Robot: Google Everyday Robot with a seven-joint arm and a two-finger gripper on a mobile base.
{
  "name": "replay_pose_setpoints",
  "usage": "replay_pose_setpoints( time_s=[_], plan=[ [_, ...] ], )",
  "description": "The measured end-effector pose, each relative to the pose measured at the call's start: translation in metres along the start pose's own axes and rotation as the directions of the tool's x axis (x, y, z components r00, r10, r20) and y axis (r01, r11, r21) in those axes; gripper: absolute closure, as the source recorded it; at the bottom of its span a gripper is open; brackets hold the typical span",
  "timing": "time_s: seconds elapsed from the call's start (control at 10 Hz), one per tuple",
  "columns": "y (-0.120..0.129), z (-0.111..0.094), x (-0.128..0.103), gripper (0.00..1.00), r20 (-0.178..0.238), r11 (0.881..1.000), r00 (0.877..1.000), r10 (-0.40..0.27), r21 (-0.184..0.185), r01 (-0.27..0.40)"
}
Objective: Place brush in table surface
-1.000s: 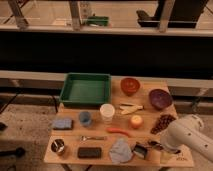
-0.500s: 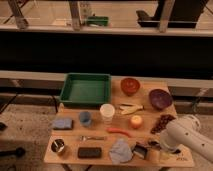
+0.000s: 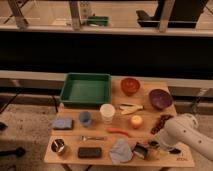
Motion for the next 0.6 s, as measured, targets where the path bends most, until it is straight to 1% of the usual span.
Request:
replay_pose_setpoints(
  time_s=[0.1,0.2,0.3,0.4,0.5,0.6],
  plan=[
    [-0.0034,0.0009,-0.0018,0.64,0.000,1.000,1.000,0.002,0.001,-0.002],
    [-0.0041,0.0015,-0.0029,0.72,0.001,1.000,1.000,0.004,-0.001,-0.004],
    [-0.0064,0.0010,-0.0032,0.84,-0.001,1.000,1.000,0.005,0.002,-0.005],
    [-0.0079,-0.0006,-0.0043,0.94,-0.002,1.000,1.000,0.004,0.004,-0.004],
    [-0.0084,-0.0023,-0.0053,0.98,0.000,1.000,1.000,0.005,0.006,-0.005],
    [-0.0085,-0.0048,-0.0047,1.00,0.000,1.000,1.000,0.006,0.011,-0.006]
  ],
)
